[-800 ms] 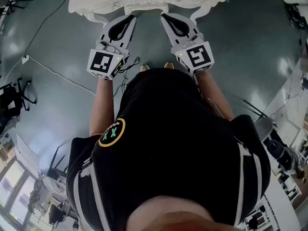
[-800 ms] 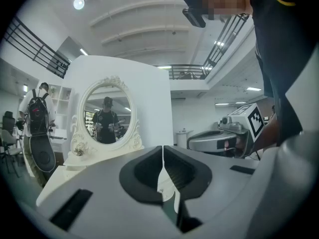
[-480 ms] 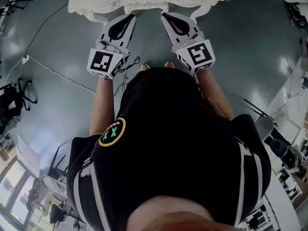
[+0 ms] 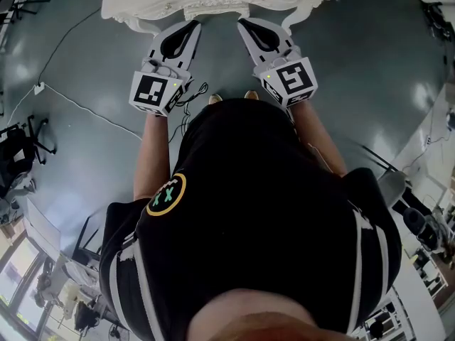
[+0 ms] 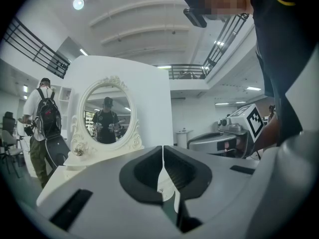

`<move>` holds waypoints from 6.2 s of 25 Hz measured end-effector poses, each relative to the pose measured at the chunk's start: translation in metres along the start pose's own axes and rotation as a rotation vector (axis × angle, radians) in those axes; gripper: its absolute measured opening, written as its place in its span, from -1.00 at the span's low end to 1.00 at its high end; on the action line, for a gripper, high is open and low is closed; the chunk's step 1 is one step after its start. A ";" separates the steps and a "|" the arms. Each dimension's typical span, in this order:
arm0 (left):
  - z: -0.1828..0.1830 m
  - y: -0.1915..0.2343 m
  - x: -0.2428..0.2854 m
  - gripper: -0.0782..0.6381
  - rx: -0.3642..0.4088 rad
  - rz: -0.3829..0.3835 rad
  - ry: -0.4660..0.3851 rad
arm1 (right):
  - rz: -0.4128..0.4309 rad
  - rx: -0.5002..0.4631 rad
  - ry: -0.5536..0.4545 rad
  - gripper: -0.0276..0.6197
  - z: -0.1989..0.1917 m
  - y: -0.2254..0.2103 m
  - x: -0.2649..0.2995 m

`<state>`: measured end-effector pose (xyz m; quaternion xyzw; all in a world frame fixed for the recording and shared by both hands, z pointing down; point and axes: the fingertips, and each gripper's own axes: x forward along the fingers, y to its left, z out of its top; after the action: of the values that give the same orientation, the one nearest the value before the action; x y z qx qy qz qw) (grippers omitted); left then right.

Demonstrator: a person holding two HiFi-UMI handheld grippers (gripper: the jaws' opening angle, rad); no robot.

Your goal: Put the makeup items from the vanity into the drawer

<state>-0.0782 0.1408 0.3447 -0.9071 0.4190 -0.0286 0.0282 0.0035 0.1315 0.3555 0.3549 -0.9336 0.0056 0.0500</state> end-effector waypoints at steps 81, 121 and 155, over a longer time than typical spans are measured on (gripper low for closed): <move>-0.071 0.257 0.210 -0.70 -0.106 0.047 0.087 | 0.053 -0.002 0.211 0.93 -0.065 -0.213 0.263; -0.069 0.266 0.221 -0.70 -0.076 0.097 0.126 | 0.261 -0.155 0.623 0.11 -0.278 -0.246 0.347; -0.054 0.233 0.289 -0.70 -0.060 -0.127 0.060 | -0.185 -0.141 0.489 -0.56 -0.178 -0.444 0.242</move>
<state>-0.0721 -0.2316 0.3890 -0.9310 0.3620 -0.0447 -0.0135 0.1340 -0.3524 0.5453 0.4225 -0.8555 0.0214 0.2988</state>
